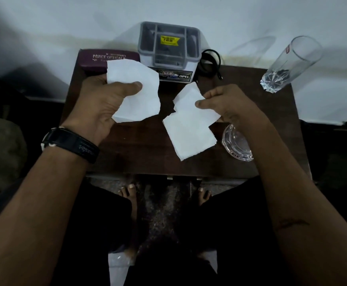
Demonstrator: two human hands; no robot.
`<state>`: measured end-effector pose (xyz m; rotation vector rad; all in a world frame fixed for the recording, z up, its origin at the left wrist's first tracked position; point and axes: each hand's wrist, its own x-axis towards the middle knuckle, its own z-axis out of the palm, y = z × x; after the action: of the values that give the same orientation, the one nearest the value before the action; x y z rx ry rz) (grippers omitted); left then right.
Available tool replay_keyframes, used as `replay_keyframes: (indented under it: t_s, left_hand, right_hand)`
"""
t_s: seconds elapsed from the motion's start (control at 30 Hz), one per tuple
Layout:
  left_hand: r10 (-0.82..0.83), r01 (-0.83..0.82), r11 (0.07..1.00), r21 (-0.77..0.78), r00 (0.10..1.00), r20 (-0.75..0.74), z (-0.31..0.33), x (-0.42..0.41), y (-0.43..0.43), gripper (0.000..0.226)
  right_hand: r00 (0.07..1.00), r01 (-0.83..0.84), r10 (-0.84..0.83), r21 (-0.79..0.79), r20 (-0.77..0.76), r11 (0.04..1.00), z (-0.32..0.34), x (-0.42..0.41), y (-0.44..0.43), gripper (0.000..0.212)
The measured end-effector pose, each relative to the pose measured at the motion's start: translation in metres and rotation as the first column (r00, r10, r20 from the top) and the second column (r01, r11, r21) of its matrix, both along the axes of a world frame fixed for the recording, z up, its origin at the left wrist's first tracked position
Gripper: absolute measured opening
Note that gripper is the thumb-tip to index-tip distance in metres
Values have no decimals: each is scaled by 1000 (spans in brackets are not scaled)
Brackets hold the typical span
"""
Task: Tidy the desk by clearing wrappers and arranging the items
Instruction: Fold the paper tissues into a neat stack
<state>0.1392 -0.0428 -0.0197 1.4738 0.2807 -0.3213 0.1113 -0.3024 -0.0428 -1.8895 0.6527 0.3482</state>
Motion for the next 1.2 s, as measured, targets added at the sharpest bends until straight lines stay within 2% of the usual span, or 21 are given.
replay_keyframes:
  t_s: [0.1, 0.2, 0.27, 0.33, 0.4, 0.47, 0.53, 0.6, 0.67, 0.7, 0.77, 0.87, 0.97, 1.1, 1.2]
  left_hand:
    - [-1, 1, 1000, -19, 1000, -7, -1, 0, -1, 23]
    - [4, -4, 1000, -31, 1000, -4, -2, 1, -3, 23]
    - [9, -8, 999, -35, 1000, 19, -3, 0, -3, 24]
    - [10, -9, 998, -68, 1000, 27, -2, 0, -5, 24]
    - [8, -8, 994, -105, 1000, 5, 0, -1, -8, 22]
    - [-37, 35, 992, -124, 999, -15, 1, -6, -13, 20]
    - [-136, 135, 981, -140, 991, 4, -1, -11, -19, 25]
    - [-226, 220, 957, -190, 974, -10, -1, -16, -23, 32]
    - [-299, 289, 943, -167, 954, -34, 1, -18, -28, 19]
    - [-324, 316, 937, -150, 945, -36, 2, -19, -30, 21]
    - [-339, 330, 933, -147, 939, -47, 2, -17, -32, 16]
    - [-353, 339, 925, -171, 934, -60, 0, -16, -31, 23]
    - [-377, 348, 905, -243, 923, -82, 2, -15, -33, 10]
    - [-394, 331, 888, -319, 906, -157, 11, -16, -37, 43]
    - [-391, 302, 872, -385, 903, -178, 16, -16, -40, 55]
  right_hand:
    - [997, 80, -79, 152, -10, 985, 5, -1, 5, 25]
    - [986, 150, -166, 282, 32, 948, 14, -1, 7, 50]
    - [980, 128, -171, 339, 102, 932, 22, -3, 7, 56]
    - [973, 17, -100, 373, 206, 928, 34, -7, 4, 58]
    - [944, -177, 21, 453, 329, 874, 49, -13, 1, 61]
    - [886, -404, 156, 565, 436, 719, 63, -21, 2, 63]
    - [839, -523, 241, 601, 488, 604, 69, -27, 7, 62]
    - [844, -521, 298, 546, 446, 656, 65, -25, 14, 64]
    - [858, -483, 336, 388, 387, 785, 60, -21, 19, 65]
    - [866, -458, 338, 315, 369, 831, 58, -19, 20, 65]
    - [880, -410, 312, 243, 359, 879, 57, -17, 18, 68]
    - [874, -371, 305, 113, 378, 922, 59, -17, 11, 78]
    - [872, -358, 316, 47, 375, 932, 58, -18, 11, 83]
    - [880, -351, 309, 55, 360, 935, 57, -18, 10, 88]
    - [879, -352, 314, 45, 358, 935, 57, -18, 10, 89]
